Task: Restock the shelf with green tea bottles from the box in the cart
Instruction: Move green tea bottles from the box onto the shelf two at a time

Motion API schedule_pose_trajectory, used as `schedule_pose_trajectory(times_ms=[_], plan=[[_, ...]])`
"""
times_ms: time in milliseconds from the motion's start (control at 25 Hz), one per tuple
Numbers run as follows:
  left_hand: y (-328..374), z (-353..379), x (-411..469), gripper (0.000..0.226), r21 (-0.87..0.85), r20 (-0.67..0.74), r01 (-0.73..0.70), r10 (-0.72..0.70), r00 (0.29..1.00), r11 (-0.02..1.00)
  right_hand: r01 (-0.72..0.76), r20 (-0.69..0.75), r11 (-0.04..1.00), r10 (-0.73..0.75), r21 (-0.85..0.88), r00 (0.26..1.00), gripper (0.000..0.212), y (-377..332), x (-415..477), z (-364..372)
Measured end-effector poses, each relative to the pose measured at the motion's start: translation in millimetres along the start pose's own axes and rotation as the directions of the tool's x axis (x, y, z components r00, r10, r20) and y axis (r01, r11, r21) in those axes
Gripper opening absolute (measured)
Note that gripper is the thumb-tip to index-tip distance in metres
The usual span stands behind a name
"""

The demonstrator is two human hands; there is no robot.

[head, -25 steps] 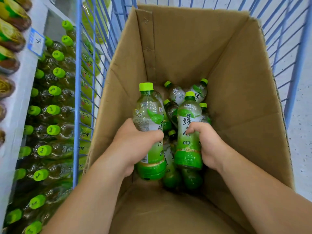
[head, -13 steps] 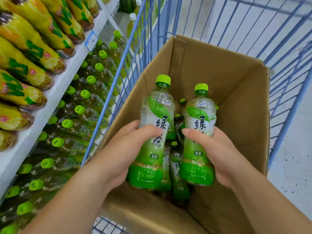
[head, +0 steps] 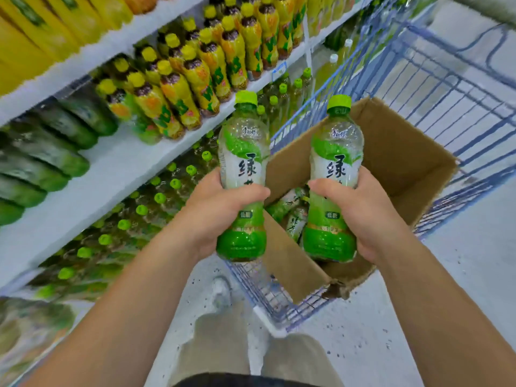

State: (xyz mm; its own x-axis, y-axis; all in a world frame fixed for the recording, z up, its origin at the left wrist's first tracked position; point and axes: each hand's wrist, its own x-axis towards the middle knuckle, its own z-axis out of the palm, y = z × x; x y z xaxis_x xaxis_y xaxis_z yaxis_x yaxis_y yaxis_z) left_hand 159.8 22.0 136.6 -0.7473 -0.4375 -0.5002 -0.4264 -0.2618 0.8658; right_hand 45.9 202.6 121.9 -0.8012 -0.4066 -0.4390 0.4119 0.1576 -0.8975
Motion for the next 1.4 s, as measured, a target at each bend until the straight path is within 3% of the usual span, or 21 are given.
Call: schedule_pose_trajectory(times_ms=[320, 560, 800, 1080, 1200, 1400], plan=[[-4.5, -114.6, -90.3, 0.032, -0.130, -0.280, -0.047, 0.009, 0.960, 0.990, 0.051, 0.231, 0.975, 0.001, -0.218, 0.973, 0.020, -20.6, -49.8, 95.9], [-45.8, -221.7, -110.0, 0.036, -0.126, -0.418, -0.056, -0.002, 0.908, 0.990, 0.058, 0.303, 0.943, 0.047, -0.328, 0.952, 0.030, 11.8, -54.4, 217.2], [-99.3, -316.1, -79.7, 0.038, -0.027, -0.457, -0.075, 0.055, 0.888, 0.997, 0.096, 0.324, 0.934, 0.021, -0.343, 0.946, 0.046, 70.9, -37.3, 330.3], [-149.7, -389.7, 8.0, 0.042, 0.036, -0.582, -0.207, 0.188, 0.791, 0.978, 0.203, 0.362, 0.901, -0.055, -0.384, 0.931, 0.039, 126.2, 35.6, 400.4], [-158.4, -409.3, 46.5, 0.043, 0.097, -0.635, -0.253, 0.256, 0.729, 0.963, 0.263, 0.390, 0.882, -0.100, -0.391, 0.916, 0.038, 133.1, 77.7, 423.2], [-146.4, -424.2, 100.0, 0.039, 0.237, -0.612, -0.323, 0.399, 0.683, 0.916, 0.402, 0.428, 0.855, -0.245, -0.327, 0.870, 0.042, 119.6, 134.6, 463.5]])
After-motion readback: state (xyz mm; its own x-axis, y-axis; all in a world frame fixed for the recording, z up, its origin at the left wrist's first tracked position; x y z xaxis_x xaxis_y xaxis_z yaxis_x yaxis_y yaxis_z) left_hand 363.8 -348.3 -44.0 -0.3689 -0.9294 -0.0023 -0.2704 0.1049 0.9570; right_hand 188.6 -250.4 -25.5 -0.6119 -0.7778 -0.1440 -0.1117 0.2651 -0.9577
